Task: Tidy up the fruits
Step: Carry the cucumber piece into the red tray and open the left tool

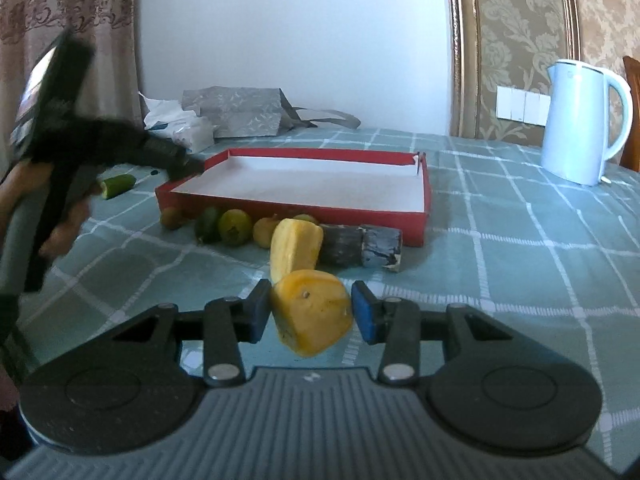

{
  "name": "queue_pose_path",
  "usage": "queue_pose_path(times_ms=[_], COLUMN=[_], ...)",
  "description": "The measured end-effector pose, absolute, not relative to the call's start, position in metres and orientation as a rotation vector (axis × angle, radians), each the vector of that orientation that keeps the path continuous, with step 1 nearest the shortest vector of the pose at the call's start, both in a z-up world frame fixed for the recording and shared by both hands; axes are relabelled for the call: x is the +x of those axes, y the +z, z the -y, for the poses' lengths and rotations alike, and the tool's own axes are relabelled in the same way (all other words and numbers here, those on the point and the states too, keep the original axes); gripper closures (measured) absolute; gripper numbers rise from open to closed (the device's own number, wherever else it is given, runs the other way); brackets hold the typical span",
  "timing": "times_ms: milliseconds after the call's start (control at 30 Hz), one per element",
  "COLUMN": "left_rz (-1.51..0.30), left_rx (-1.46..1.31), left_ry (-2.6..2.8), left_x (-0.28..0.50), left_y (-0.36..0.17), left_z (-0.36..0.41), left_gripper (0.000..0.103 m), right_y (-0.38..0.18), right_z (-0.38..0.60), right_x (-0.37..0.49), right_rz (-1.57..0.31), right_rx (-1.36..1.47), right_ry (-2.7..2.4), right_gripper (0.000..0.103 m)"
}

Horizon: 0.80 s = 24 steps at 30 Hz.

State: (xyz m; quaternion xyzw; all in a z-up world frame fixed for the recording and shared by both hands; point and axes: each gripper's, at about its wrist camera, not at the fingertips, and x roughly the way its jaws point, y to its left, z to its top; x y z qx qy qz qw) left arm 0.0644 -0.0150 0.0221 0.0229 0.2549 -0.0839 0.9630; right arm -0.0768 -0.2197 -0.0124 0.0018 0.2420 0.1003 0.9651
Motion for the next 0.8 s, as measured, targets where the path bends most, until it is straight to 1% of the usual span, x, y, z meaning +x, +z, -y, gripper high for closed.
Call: queue_pose_path(times_ms=[133, 367, 633, 667, 700, 767, 800], left_rz=[-0.565, -0.71, -0.68, -0.674, -0.67, -0.659, -0.65], left_rx=[0.07, 0.044, 0.089, 0.097, 0.103, 0.11, 0.1], left_ry=[-0.156, -0.164, -0.141, -0.135, -0.124, -0.107, -0.106], left_x=[0.108, 0.166, 0.174, 0.173, 0.175, 0.174, 0.172], left_y=[0.017, -0.012, -0.017, -0.018, -0.018, -0.018, -0.017], left_z=[0.035, 0.051, 0.06, 0.061, 0.061, 0.06, 0.058], left_gripper=[0.07, 0.07, 0.07, 0.066, 0.059, 0.048, 0.044], right_y=[-0.012, -0.014, -0.016, -0.017, -0.017, -0.017, -0.017], right_z=[0.223, 0.228, 0.232, 0.232, 0.233, 0.234, 0.234], right_x=[-0.073, -0.063, -0.052, -0.052, -0.052, -0.052, -0.052], right_rz=[-0.483, -0.471, -0.47, -0.473, -0.474, -0.472, -0.473], right_rx=[0.013, 0.027, 0.052, 0.056, 0.065, 0.071, 0.066], right_ry=[0.192, 0.184, 0.184, 0.185, 0.186, 0.186, 0.183], right_gripper=[0.062, 0.062, 0.062, 0.062, 0.062, 0.062, 0.062])
